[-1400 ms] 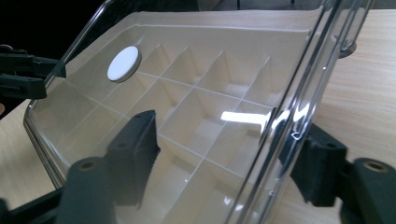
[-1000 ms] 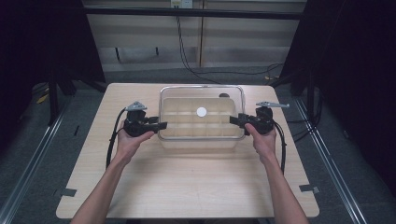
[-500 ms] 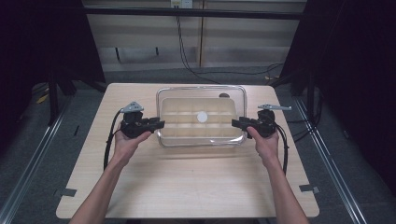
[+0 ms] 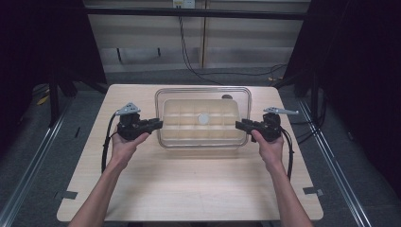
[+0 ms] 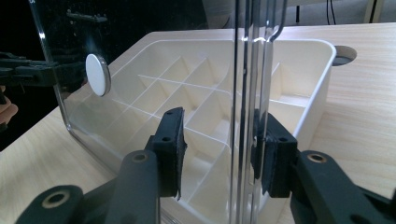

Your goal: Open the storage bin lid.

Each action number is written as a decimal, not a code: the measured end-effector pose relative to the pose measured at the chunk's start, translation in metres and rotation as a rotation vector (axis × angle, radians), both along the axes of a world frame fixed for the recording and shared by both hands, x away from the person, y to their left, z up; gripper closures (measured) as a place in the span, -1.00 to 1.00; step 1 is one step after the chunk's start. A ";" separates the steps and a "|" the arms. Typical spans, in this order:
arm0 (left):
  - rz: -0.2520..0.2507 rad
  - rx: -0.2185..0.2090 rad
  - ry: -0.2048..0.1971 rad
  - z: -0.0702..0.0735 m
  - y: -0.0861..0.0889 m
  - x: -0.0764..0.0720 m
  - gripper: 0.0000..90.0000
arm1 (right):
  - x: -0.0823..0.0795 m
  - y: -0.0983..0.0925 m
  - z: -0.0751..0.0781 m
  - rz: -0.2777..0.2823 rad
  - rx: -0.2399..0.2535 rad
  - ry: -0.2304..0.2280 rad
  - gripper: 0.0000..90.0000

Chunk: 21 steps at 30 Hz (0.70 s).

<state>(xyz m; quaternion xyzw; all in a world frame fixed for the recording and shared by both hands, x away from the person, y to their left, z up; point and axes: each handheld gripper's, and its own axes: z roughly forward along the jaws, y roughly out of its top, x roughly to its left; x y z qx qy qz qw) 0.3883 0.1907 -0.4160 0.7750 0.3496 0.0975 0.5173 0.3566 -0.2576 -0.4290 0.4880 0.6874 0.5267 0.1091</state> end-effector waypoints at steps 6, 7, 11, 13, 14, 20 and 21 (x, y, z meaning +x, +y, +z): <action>0.003 -0.006 -0.002 0.003 0.006 -0.002 0.68 | -0.004 0.004 0.005 0.021 0.006 -0.014 0.33; 0.001 -0.008 -0.003 0.004 0.007 -0.003 0.68 | -0.004 0.005 0.006 0.024 0.004 -0.016 0.33; -0.002 -0.007 -0.018 0.012 0.006 -0.009 0.68 | -0.007 0.004 0.011 0.026 0.014 -0.018 0.33; -0.006 -0.008 -0.026 0.014 0.007 -0.010 0.68 | -0.010 0.003 0.015 0.025 0.019 -0.025 0.34; -0.003 -0.008 -0.025 0.015 0.006 -0.010 0.68 | -0.011 0.003 0.016 0.025 0.019 -0.028 0.34; -0.006 -0.002 -0.027 0.016 0.006 -0.013 0.68 | -0.013 0.003 0.018 0.024 0.014 -0.028 0.33; -0.006 -0.002 -0.027 0.016 0.006 -0.013 0.68 | -0.014 0.003 0.018 0.028 0.012 -0.026 0.33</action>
